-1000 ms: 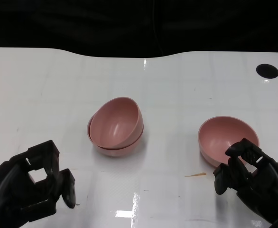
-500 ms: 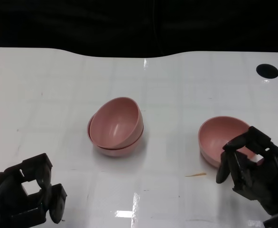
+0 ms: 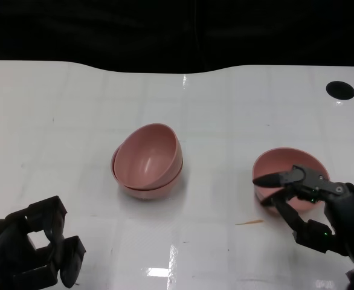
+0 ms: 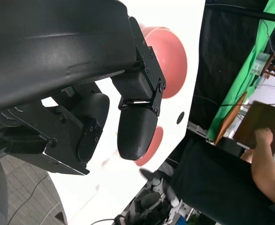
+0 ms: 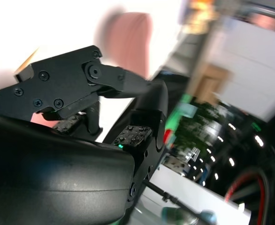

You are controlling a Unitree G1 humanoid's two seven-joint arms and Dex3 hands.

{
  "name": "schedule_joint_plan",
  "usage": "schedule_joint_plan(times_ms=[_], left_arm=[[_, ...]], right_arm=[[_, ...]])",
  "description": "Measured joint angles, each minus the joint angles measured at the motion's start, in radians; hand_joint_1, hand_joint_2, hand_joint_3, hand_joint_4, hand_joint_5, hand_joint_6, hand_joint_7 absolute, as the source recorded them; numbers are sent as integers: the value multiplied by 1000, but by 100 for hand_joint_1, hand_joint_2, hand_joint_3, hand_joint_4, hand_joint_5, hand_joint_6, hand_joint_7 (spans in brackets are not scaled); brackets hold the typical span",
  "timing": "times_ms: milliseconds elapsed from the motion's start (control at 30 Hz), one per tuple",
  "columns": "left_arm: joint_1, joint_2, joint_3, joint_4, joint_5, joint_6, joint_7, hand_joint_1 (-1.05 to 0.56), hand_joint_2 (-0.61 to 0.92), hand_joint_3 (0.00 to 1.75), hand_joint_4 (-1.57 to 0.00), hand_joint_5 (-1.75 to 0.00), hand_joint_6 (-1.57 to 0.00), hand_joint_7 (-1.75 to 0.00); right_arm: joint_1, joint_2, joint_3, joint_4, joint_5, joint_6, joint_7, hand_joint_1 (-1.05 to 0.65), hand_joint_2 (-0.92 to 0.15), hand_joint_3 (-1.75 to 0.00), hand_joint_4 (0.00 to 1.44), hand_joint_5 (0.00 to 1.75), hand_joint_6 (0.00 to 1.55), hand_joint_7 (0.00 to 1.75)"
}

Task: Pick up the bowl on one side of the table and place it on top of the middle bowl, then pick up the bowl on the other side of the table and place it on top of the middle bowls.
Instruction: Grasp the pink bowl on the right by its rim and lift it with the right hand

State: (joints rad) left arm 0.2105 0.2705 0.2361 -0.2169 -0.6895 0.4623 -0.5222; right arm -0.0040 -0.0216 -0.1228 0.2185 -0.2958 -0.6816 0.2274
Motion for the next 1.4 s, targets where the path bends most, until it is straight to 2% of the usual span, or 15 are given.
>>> schedule_joint_plan(times_ms=[133,233,267,333,500,733,1067,1400], left_arm=[[0,0,0,-5,0,7,1,21,80,157,-111,-175,-94,-175],[3,0,10,-24,-8,31,16,23,82,156,-111,-175,-94,-175],[3,2,17,-33,-9,39,23,23,83,156,-111,-175,-94,-175],[4,4,29,-41,-10,42,29,22,83,156,-111,-175,-95,-175],[6,4,35,-47,-10,55,41,23,87,151,-111,-175,-94,-175],[6,3,34,-52,-6,58,54,23,90,149,-110,-175,-93,-175],[9,2,32,-75,2,57,74,24,90,147,-107,-175,-90,-175],[10,-2,31,-82,15,59,94,24,91,145,-103,-175,-87,-175]], right_arm=[[-1,-93,30,-109,-360,71,-117,-87,-92,-42,30,0,33,0],[-17,-176,97,-175,-640,182,-182,-89,-92,-37,29,0,33,1],[-31,-208,128,-184,-713,224,-199,-89,-92,-35,29,1,34,1],[-54,-243,169,-184,-770,283,-227,-89,-92,-34,30,1,35,2],[-110,-273,259,-122,-784,374,-259,-88,-92,-31,31,1,37,2],[-173,-304,341,-16,-760,448,-283,-84,-92,-27,32,1,38,1],[-279,-327,441,162,-719,499,-324,-82,-92,-26,36,2,41,2],[-380,-325,528,384,-685,509,-435,-80,-92,-24,39,3,45,2]])
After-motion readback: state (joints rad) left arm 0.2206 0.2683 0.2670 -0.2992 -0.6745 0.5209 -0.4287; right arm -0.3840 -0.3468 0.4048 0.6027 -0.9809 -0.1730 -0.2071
